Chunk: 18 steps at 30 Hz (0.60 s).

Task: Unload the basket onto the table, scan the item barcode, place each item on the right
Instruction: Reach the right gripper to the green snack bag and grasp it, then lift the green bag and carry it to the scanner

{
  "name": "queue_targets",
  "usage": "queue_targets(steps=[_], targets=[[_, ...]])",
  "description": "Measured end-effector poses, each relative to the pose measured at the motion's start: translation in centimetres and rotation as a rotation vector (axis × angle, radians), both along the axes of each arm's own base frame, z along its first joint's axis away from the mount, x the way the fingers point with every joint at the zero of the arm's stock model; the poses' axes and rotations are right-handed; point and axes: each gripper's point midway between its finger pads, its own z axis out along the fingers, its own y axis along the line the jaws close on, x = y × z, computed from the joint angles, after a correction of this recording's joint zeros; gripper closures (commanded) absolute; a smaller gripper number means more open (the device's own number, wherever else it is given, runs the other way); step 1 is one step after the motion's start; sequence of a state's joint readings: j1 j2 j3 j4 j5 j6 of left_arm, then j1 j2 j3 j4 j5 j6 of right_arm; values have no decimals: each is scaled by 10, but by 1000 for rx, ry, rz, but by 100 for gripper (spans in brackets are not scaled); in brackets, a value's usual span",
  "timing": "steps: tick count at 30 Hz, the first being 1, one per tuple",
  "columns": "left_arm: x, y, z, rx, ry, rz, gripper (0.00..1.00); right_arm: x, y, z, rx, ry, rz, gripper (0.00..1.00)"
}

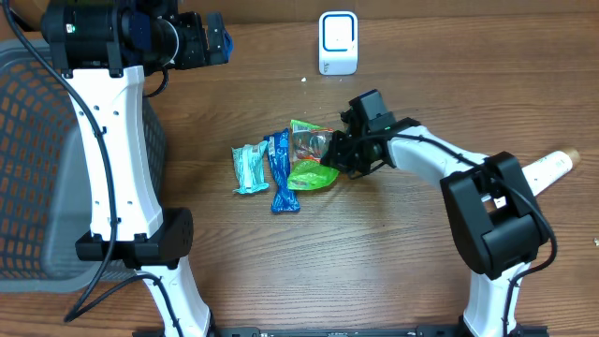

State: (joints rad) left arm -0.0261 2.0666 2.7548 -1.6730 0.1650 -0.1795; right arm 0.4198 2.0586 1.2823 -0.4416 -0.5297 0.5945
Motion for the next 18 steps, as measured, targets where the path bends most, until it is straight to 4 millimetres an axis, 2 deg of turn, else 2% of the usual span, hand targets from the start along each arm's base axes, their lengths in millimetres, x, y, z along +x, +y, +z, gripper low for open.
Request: queue_targets(steps=[3,5,10,11,14,18], targets=[[0,0,0,0,0,0,0,-5,-14,10,8,-18,53,96],[0,0,0,0,0,0,0,-9,-25,30,12,-66,105,96],[0,0,0,0,0,0,0,-17,-43,110,26,-310,240,96],[0,0,0,0,0,0,0,-21,-45,131,29,-381,274,96],[0,0,0,0,0,0,0,-37,-50,179,32,-550,363,96],[0,0,0,0,0,0,0,-56,-55,210,24,-678,450,96]])
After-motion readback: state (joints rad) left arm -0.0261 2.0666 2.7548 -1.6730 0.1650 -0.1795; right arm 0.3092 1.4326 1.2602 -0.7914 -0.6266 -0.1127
